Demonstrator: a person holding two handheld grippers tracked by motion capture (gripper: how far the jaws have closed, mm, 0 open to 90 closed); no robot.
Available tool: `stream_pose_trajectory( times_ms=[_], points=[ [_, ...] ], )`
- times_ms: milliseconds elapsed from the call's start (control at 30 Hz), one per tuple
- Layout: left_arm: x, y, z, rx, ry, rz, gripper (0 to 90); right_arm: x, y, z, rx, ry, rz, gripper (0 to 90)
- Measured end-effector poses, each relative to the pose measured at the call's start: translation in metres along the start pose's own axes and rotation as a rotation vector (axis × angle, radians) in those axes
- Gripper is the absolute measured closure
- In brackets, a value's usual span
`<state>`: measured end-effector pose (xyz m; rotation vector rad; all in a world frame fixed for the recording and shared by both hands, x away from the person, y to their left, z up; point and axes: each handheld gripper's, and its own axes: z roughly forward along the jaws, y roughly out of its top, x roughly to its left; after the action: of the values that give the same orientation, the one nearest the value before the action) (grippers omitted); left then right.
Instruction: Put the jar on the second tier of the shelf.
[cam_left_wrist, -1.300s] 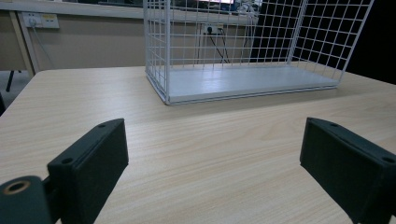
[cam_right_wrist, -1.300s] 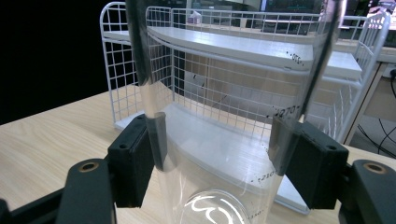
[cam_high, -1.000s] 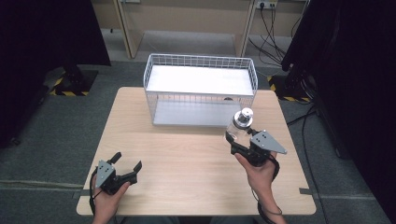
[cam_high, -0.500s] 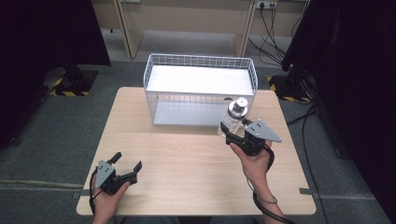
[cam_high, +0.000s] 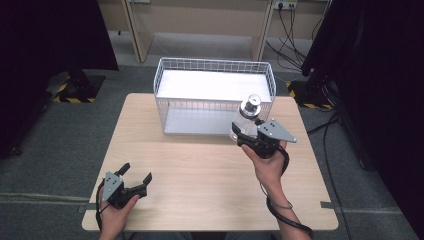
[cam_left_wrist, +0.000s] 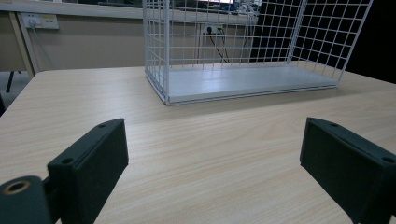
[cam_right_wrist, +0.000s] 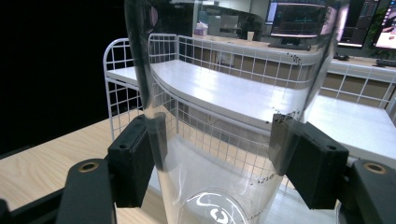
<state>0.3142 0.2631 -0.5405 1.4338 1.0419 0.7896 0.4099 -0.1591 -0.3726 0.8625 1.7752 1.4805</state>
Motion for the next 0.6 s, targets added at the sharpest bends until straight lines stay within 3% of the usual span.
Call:
stream_pose_trajectory(
  times_ms=[600],
  points=[
    [0.0,0.0,0.0,-0.001,-0.002,-0.002,7.2,0.003,0.032,0.026,-0.014,0.012,-0.008,32.1]
  ],
)
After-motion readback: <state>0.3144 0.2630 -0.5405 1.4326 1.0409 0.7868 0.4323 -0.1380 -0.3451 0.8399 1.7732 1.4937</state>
